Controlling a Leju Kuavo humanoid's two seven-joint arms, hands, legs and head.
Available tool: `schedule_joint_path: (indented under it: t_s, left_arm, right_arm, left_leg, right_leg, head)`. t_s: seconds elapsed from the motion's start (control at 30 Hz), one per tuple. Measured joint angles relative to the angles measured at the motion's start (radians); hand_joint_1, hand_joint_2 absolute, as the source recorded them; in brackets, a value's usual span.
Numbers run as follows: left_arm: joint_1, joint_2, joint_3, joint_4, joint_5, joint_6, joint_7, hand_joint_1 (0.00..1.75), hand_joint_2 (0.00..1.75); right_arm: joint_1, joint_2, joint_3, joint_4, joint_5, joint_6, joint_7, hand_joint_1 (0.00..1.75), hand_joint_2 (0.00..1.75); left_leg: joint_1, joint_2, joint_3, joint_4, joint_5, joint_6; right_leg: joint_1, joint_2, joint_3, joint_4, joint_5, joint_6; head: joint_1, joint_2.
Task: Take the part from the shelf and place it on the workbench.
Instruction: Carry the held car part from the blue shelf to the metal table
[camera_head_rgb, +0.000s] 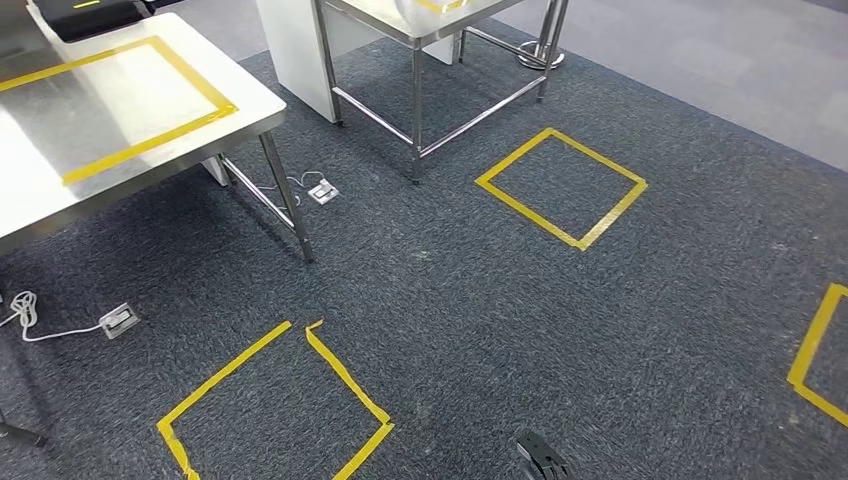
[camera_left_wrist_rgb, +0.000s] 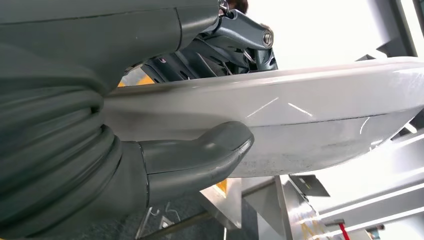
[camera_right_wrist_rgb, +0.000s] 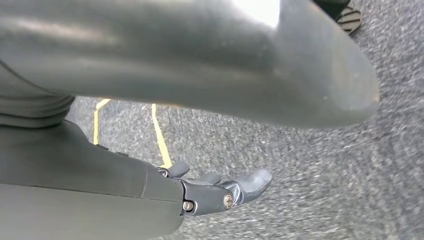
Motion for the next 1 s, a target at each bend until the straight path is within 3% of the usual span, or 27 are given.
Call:
schedule_joint_path:
  t_s: [0.07, 0.13, 0.17, 0.23, 0.3, 0.37, 0.43, 0.47, 0.5, 0.53, 0.63, 0.67, 0.73, 0.77, 0.83, 0.87, 0.93, 0.97, 1.0]
  left_arm:
    - [-0.001, -0.005, -0.001, -0.001, -0.005, 0.005, 0.001, 1.75, 1.75]
    - [-0.006, -0.011, -0.002, -0.002, -0.009, 0.01, 0.004, 1.75, 1.75]
    - [-0.008, -0.014, -0.003, -0.001, -0.011, 0.012, 0.006, 1.75, 1.75]
    - [-0.011, -0.015, -0.005, -0.001, -0.015, 0.015, 0.009, 1.75, 1.75]
    - [-0.017, -0.013, -0.008, 0.002, -0.018, 0.018, 0.01, 1.75, 1.75]
    - [-0.025, -0.014, -0.011, 0.007, -0.019, 0.021, 0.009, 1.75, 1.75]
    - [-0.025, -0.015, -0.014, 0.014, -0.019, 0.025, 0.007, 1.75, 1.75]
    - [-0.023, -0.015, -0.015, 0.017, -0.019, 0.026, 0.007, 1.75, 1.75]
    - [-0.023, -0.015, -0.016, 0.019, -0.02, 0.027, 0.007, 1.75, 1.75]
    - [-0.024, -0.014, -0.017, 0.02, -0.02, 0.027, 0.007, 1.75, 1.75]
    - [-0.032, -0.014, -0.021, 0.02, -0.02, 0.028, 0.005, 1.75, 1.75]
    - [-0.033, -0.013, -0.022, 0.02, -0.02, 0.028, 0.004, 1.75, 1.75]
    - [-0.033, -0.01, -0.023, 0.021, -0.021, 0.028, 0.004, 1.75, 1.75]
    - [-0.034, -0.009, -0.023, 0.021, -0.021, 0.028, 0.004, 1.75, 1.75]
    - [-0.037, -0.01, -0.023, 0.021, -0.02, 0.029, 0.003, 1.75, 1.75]
    - [-0.038, -0.012, -0.024, 0.022, -0.02, 0.03, 0.003, 1.75, 1.75]
    - [-0.037, -0.016, -0.025, 0.024, -0.02, 0.032, 0.003, 1.75, 1.75]
    - [-0.035, -0.018, -0.025, 0.025, -0.02, 0.033, 0.003, 1.75, 1.75]
    - [-0.034, -0.02, -0.026, 0.025, -0.021, 0.034, 0.002, 1.75, 1.75]
  right_arm:
    - [0.0, 0.0, 0.0, 0.0, 0.0, 0.0, 0.0, 0.0, 0.0]
    - [-0.001, 0.0, 0.0, 0.0, 0.001, 0.0, 0.0, 0.0, 0.0]
    - [-0.001, 0.0, 0.0, 0.0, 0.001, 0.0, 0.0, 0.0, 0.0]
    - [-0.003, 0.0, 0.0, 0.0, 0.001, 0.0, 0.0, 0.0, 0.0]
    - [-0.004, 0.001, 0.0, 0.0, 0.001, 0.0, -0.001, 0.0, 0.0]
    - [-0.002, 0.001, 0.0, 0.0, 0.001, -0.001, -0.001, 0.0, 0.0]
    - [0.0, 0.001, 0.0, 0.0, 0.001, -0.002, -0.001, 0.0, 0.0]
    - [0.0, 0.001, 0.0, 0.0, 0.001, -0.002, -0.001, 0.0, 0.0]
    - [-0.001, 0.001, 0.0, 0.0, 0.001, -0.002, -0.001, 0.0, 0.0]
    - [-0.001, 0.001, 0.0, 0.0, 0.001, -0.002, -0.001, 0.0, 0.0]
    - [-0.002, 0.001, 0.0, 0.0, 0.0, -0.002, -0.001, 0.0, 0.0]
    - [-0.002, 0.001, 0.0, 0.0, 0.0, -0.002, -0.001, 0.0, 0.0]
    - [-0.004, 0.001, 0.0, 0.0, 0.0, -0.002, -0.001, 0.0, 0.0]
    - [-0.005, 0.001, 0.0, 0.0, 0.0, -0.002, -0.001, 0.0, 0.0]
    - [-0.005, 0.002, 0.0, 0.0, 0.0, 0.0, -0.002, 0.0, 0.0]
    - [-0.004, 0.002, 0.0, 0.0, 0.0, 0.0, -0.002, 0.0, 0.0]
    - [-0.001, 0.002, 0.0, 0.0, -0.001, 0.0, -0.001, 0.0, 0.0]
    - [-0.001, 0.002, 0.0, 0.0, -0.003, 0.0, 0.001, 0.0, 0.0]
    - [-0.001, 0.002, 0.0, 0.0, -0.006, 0.0, 0.003, 0.0, 0.0]
  left_leg:
    - [0.001, -0.022, -0.002, 0.006, -0.002, -0.007]
    - [0.001, -0.046, -0.01, 0.011, -0.001, -0.021]
    - [0.002, -0.057, -0.013, 0.01, 0.002, -0.029]
    - [0.006, -0.066, -0.019, 0.005, 0.008, -0.044]
    - [0.005, -0.025, -0.036, 0.033, -0.011, -0.054]
    - [0.003, 0.027, -0.085, 0.138, -0.065, -0.059]
    - [0.003, 0.041, -0.135, 0.248, -0.105, -0.063]
    - [0.003, 0.043, -0.141, 0.264, -0.102, -0.063]
    - [0.003, 0.046, -0.128, 0.242, -0.083, -0.062]
    - [0.003, 0.056, -0.098, 0.187, -0.053, -0.059]
    - [-0.01, 0.11, -0.009, 0.024, -0.006, -0.04]
    - [-0.014, 0.115, -0.001, 0.01, -0.009, -0.032]
    - [-0.013, 0.093, -0.001, 0.005, -0.007, -0.018]
    - [-0.011, 0.083, 0.0, 0.003, -0.005, -0.013]
    - [-0.005, 0.064, 0.001, -0.003, -0.001, -0.002]
    - [-0.005, 0.055, 0.001, -0.003, 0.0, 0.001]
    - [-0.004, 0.033, -0.001, -0.002, 0.0, 0.004]
    - [-0.004, 0.022, -0.002, -0.001, 0.0, 0.005]
    - [-0.003, 0.013, -0.002, 0.001, -0.001, 0.004]
  right_leg:
    - [-0.006, 0.032, 0.055, -0.126, 0.067, -0.002]
    - [-0.01, 0.066, 0.09, -0.205, 0.09, -0.004]
    - [-0.008, 0.071, 0.094, -0.213, 0.086, -0.007]
    - [-0.007, 0.05, 0.096, -0.22, 0.092, -0.019]
    - [-0.008, 0.029, 0.1, -0.228, 0.098, -0.033]
    - [-0.006, 0.008, 0.101, -0.231, 0.098, -0.041]
    - [-0.004, -0.015, 0.102, -0.23, 0.096, -0.045]
    - [-0.004, -0.026, 0.102, -0.23, 0.095, -0.045]
    - [-0.003, -0.037, 0.103, -0.229, 0.094, -0.045]
    - [-0.003, -0.047, 0.105, -0.229, 0.092, -0.044]
    - [0.005, -0.076, 0.114, -0.227, 0.082, -0.032]
    - [0.007, -0.085, 0.116, -0.228, 0.08, -0.027]
    - [0.009, -0.1, 0.122, -0.231, 0.075, -0.017]
    - [0.008, -0.091, 0.122, -0.226, 0.069, -0.012]
    - [0.005, -0.046, 0.095, -0.167, 0.031, -0.001]
    - [0.004, -0.023, 0.068, -0.109, 0.002, 0.002]
    - [0.003, -0.006, 0.006, 0.01, -0.041, 0.005]
    - [0.003, -0.004, -0.01, 0.034, -0.038, 0.006]
    - [0.002, -0.004, -0.01, 0.022, -0.016, 0.006]
  head:
    - [0.001, 0.0]
    - [0.0, 0.0]
    - [0.0, 0.0]
    - [0.0, 0.0]
    - [-0.005, 0.0]
    - [-0.01, 0.0]
    - [-0.011, 0.0]
    - [-0.011, 0.0]
    - [-0.011, 0.0]
    - [-0.011, 0.0]
    - [-0.011, 0.0]
    - [-0.01, 0.0]
    - [-0.008, 0.0]
    - [-0.008, 0.0]
    - [-0.005, 0.0]
    - [-0.003, 0.0]
    - [-0.001, 0.0]
    - [0.0, 0.0]
    - [0.001, 0.0]
